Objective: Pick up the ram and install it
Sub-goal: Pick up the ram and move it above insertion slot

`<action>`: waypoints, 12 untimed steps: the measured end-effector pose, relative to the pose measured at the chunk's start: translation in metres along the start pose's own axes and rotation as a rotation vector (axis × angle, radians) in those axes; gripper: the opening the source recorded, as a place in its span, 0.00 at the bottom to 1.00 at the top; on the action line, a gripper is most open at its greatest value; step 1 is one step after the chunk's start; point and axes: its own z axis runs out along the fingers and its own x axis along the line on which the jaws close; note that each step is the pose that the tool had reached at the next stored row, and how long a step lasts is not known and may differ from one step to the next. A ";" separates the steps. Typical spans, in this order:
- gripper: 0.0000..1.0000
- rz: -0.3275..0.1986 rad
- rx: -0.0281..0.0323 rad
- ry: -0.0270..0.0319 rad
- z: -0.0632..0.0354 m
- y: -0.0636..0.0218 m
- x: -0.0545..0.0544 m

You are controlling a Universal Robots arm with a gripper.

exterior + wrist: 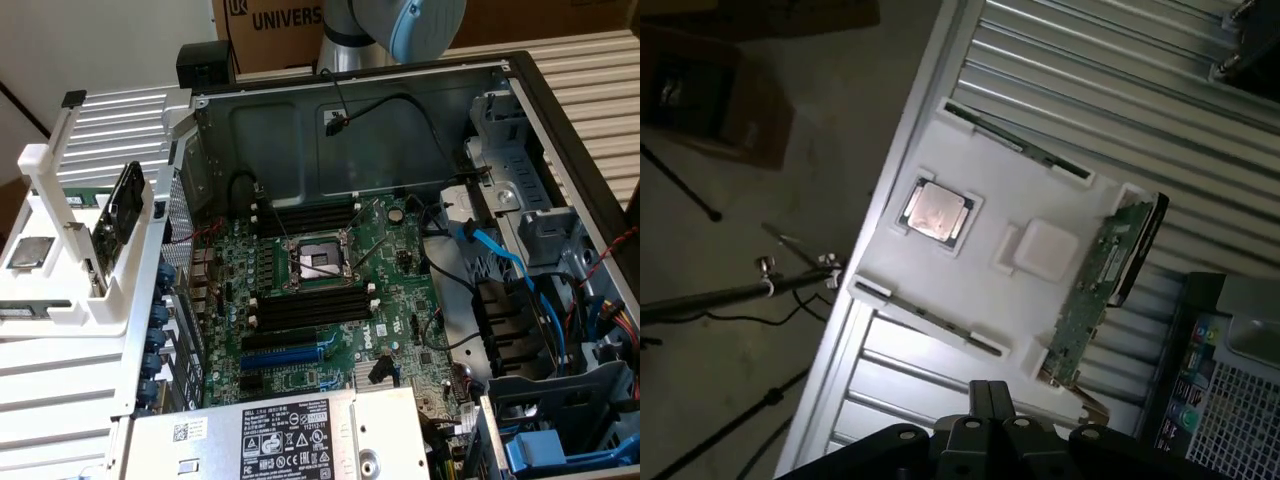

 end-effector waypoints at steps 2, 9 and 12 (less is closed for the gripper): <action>0.10 -0.036 -0.0010 0.0009 0.0000 0.0000 0.000; 0.10 -0.200 -0.0056 0.0049 0.0000 0.0000 0.000; 0.10 -0.255 -0.0072 0.0061 0.0000 0.0000 0.000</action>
